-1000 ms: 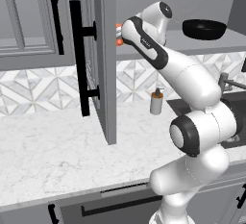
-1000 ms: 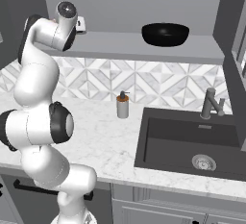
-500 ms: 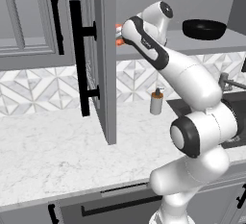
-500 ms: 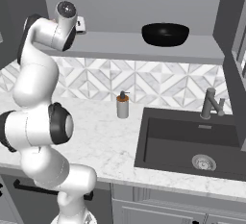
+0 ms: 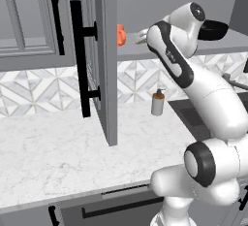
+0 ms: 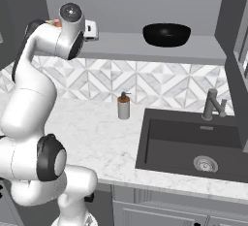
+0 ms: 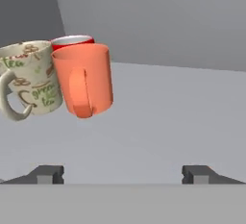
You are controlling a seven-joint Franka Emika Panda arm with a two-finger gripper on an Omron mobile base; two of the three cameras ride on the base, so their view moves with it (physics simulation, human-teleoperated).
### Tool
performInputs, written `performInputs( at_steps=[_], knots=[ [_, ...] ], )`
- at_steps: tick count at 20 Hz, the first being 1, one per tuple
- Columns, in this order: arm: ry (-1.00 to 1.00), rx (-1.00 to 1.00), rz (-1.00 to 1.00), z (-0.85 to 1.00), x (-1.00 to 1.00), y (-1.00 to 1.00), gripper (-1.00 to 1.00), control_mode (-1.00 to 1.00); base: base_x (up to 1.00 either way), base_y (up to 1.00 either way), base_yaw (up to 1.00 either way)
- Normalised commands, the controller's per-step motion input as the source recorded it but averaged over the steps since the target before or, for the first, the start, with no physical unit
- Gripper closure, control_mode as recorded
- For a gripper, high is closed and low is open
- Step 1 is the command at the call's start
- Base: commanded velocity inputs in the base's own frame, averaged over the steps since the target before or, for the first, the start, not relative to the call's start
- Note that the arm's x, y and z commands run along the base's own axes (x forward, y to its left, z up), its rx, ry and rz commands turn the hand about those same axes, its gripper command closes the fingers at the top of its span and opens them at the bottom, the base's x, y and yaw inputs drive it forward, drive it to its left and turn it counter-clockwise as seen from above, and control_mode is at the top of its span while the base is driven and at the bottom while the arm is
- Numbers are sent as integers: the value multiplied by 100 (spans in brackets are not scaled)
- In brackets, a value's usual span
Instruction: Gather all objects into one cabinet and sort the glasses and bowls to opposite sides.
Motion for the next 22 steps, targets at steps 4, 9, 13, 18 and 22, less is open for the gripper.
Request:
performInputs(
  at_steps=[4, 9, 13, 18, 22],
  knots=[
    [-1, 1, -24, 3, -77, -91, -100, -100, 0, 0, 0],
    [0, 0, -28, 5, -75, -81, -100, -100, 0, 0, 0],
    [6, -5, -34, 8, -82, -42, -100, -100, 0, 0, 0],
    [7, -3, -30, 12, -93, -41, -100, -100, 0, 0, 0],
    [1, 0, -3, 21, -100, -7, -100, -100, 0, 0, 0]
  ],
)
